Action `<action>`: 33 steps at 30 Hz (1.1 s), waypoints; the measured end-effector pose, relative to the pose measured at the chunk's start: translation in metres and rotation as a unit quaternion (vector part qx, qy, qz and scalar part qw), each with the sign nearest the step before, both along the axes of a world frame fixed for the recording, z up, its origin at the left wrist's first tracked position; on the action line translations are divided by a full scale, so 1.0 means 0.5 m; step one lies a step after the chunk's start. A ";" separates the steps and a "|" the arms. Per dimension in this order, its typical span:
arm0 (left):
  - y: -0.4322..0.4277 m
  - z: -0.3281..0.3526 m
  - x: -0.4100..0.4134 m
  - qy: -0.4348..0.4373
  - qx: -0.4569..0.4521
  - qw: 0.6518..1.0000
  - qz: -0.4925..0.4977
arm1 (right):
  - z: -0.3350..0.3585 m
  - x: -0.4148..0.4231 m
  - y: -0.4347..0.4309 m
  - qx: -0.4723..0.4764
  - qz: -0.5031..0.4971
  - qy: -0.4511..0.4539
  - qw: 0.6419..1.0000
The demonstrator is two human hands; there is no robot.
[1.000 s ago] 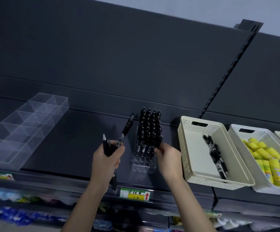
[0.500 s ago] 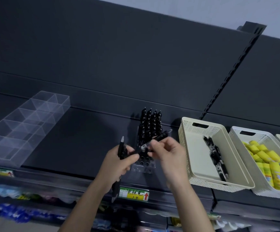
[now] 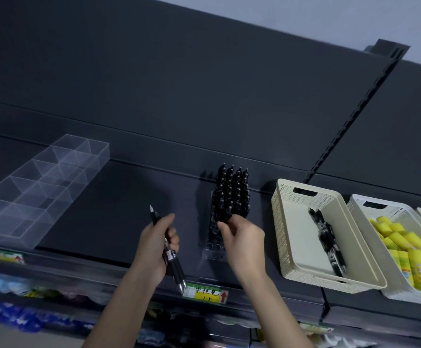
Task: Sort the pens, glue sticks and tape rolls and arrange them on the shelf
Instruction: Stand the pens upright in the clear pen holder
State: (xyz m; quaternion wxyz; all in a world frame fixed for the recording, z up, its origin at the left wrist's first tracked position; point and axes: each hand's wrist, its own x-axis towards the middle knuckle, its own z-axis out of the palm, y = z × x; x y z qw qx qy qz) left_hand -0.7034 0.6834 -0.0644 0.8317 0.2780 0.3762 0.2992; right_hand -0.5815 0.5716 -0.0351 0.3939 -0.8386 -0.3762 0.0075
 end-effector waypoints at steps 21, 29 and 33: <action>-0.004 0.015 0.018 -0.014 0.066 0.998 -0.016 | 0.006 0.005 0.005 -0.146 0.016 -0.036 0.989; -0.029 0.030 0.048 0.013 0.105 0.994 0.000 | 0.026 -0.057 -0.018 -0.110 0.189 0.204 0.954; -0.047 0.031 0.060 0.070 0.139 0.988 0.014 | 0.030 -0.059 -0.021 -0.138 0.191 0.154 0.960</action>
